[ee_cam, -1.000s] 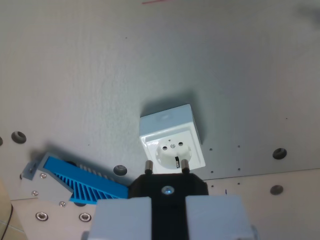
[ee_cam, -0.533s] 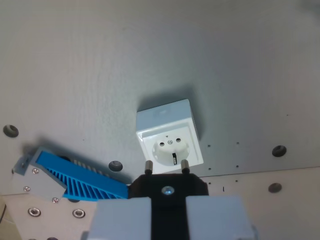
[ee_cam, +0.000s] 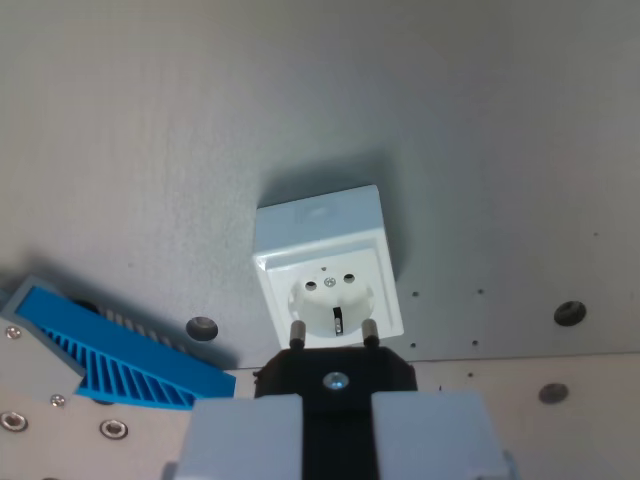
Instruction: Move above the white socket
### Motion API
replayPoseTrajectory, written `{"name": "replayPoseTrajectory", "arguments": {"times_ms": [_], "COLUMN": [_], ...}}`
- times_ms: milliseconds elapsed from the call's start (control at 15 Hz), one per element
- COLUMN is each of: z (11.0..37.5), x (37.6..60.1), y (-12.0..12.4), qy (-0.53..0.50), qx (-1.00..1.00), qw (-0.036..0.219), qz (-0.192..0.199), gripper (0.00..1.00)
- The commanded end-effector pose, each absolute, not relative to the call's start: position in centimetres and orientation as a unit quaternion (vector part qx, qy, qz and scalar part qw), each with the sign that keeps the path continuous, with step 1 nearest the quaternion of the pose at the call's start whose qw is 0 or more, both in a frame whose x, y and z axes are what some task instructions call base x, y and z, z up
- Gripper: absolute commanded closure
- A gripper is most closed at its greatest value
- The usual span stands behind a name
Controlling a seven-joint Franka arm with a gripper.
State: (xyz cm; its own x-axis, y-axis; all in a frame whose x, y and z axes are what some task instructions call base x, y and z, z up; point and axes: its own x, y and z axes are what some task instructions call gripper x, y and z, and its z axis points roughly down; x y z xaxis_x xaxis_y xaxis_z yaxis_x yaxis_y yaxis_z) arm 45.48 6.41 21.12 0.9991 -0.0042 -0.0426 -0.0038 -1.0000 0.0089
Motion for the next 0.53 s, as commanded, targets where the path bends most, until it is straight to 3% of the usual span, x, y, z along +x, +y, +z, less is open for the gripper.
{"name": "replayPoseTrajectory", "arguments": {"times_ms": [67, 533], "z": [19.5, 15.8], "x": [44.1, 41.1], "y": [6.3, 6.3], "qy": [0.046, 0.078], "qx": [0.999, 0.997], "qw": [0.000, 0.003], "qz": [0.026, 0.024], "gripper": [1.00, 1.00]}}
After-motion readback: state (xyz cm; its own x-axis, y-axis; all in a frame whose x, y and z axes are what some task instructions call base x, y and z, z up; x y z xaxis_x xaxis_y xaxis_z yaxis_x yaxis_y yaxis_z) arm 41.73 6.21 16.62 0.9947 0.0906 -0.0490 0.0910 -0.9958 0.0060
